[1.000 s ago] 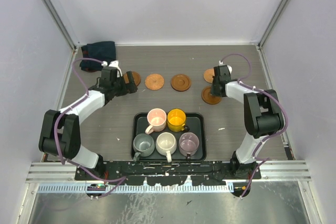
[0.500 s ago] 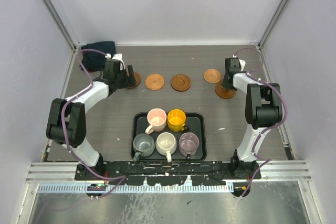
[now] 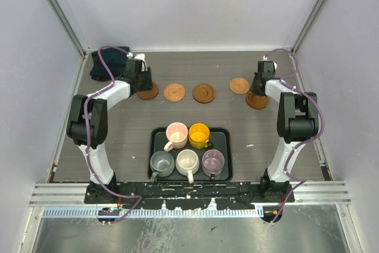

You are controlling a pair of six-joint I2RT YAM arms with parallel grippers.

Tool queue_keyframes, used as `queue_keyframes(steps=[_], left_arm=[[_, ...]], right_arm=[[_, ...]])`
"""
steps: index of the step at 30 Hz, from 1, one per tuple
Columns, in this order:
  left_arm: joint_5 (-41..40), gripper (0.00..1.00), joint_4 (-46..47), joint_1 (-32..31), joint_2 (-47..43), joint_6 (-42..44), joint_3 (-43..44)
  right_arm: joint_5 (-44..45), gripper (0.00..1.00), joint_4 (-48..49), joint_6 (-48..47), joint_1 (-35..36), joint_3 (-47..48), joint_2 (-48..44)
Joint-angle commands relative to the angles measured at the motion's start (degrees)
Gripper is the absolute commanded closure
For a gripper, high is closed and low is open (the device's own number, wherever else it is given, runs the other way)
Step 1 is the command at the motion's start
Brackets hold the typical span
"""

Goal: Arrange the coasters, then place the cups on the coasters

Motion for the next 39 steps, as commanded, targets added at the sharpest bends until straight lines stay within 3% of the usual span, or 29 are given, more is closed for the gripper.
queue_keyframes(steps=[1,14,24,39], left_arm=[[-0.6,0.59,-0.4,0.1,3.3,2.1,4.8],[-2.7,0.56,-7.6,0.3,11.8,0.7,14.6],[-4.4,0.57,-12.3,3.0,10.7,-4.7,13.0],[-2.7,0.58,-12.1,4.4,5.0,-5.6,5.1]], right_arm=[[-8.9,0.99,7.9,-3.1,1.3,-0.1,-5.1],[-9.8,0.99,8.8,-7.5,6.5,9.4,3.0],[-12.3,0.99,6.9,-7.9,6.5,12.9,9.0],[-11.5,0.99,5.9,-6.0,11.7,1.2,5.0]])
